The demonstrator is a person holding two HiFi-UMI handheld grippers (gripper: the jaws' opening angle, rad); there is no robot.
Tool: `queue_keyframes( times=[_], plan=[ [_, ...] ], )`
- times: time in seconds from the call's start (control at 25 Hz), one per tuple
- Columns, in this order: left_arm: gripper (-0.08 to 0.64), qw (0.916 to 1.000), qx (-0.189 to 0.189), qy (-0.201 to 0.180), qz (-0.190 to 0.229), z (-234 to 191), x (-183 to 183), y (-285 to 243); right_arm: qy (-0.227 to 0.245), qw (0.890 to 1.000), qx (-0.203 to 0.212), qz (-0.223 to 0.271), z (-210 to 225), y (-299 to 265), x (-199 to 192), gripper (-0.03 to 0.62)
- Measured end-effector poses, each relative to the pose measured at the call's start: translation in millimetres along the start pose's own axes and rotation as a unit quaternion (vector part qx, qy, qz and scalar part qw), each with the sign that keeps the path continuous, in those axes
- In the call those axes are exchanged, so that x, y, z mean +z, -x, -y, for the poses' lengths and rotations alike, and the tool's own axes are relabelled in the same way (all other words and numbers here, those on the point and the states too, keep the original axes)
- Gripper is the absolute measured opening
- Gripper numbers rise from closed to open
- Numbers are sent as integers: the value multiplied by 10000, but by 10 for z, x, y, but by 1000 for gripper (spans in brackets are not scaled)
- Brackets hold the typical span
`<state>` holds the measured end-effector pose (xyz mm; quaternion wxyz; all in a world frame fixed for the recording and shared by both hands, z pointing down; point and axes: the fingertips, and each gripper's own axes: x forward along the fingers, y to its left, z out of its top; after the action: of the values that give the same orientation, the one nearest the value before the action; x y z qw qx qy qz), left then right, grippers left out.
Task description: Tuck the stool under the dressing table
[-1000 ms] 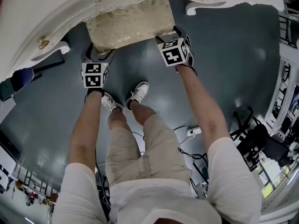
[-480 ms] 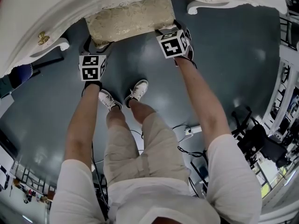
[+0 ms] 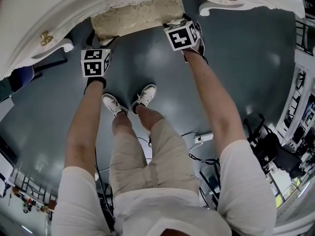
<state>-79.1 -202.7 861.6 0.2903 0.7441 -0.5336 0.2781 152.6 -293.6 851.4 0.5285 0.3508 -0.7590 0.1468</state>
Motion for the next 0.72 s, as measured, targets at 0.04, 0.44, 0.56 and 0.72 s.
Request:
queue_keyframes(
  times=[0.04,0.44,0.56,0.72],
  plan=[
    [436,10000,9,8,12,-13,12,-8,8,10000,-6,7,9,-7,26,370],
    [436,9998,11,62,190,-167,147,-104,51,10000,-12,50,93,-115,238,370],
    [436,9996,43,110,269,-202,181,-124,89,10000,8,23,117,-147,300,370],
    [437,9993,65,176,320,-266,232,-153,77,9997,-39,213,136,-165,388,370]
  ],
)
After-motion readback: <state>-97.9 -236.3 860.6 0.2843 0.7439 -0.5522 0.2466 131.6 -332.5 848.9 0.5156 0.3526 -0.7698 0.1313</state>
